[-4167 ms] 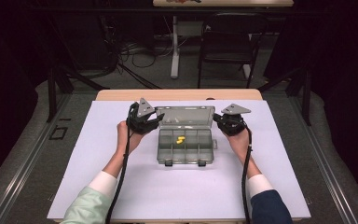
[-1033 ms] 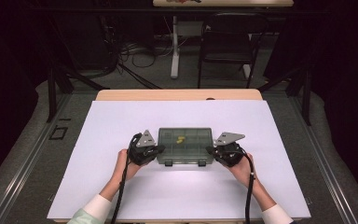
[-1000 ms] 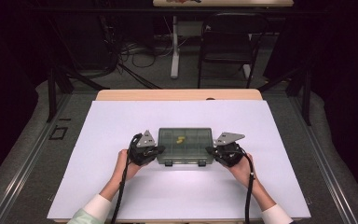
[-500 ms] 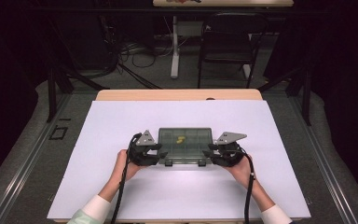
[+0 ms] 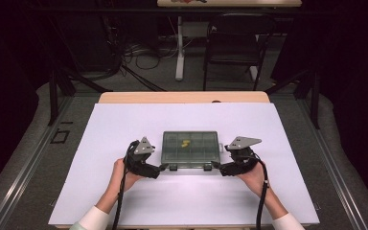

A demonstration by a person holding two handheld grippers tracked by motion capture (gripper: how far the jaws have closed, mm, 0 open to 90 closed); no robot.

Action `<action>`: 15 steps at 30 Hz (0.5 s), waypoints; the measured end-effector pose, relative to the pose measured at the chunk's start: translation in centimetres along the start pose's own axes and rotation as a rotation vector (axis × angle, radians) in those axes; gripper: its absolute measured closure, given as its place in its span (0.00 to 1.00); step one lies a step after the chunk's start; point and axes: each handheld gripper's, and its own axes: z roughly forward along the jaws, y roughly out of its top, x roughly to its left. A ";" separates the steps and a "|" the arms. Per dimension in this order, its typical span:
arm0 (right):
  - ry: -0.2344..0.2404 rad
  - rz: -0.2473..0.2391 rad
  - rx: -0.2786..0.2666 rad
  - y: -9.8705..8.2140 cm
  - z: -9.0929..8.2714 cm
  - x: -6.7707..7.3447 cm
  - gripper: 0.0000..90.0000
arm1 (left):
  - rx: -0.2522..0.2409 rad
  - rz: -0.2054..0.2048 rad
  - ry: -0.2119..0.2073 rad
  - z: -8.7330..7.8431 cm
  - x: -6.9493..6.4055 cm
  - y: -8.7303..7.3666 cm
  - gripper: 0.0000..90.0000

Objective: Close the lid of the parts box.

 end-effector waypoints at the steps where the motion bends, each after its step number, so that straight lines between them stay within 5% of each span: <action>1: -0.002 -0.002 0.003 -0.1 -0.1 0.1 0.17 | 0.000 -0.003 0.007 -0.1 0.0 -0.1 0.18; 15: -0.008 -0.006 0.014 -1.7 -2.4 1.1 0.00 | 0.019 0.007 0.039 -1.7 -1.5 -1.7 0.06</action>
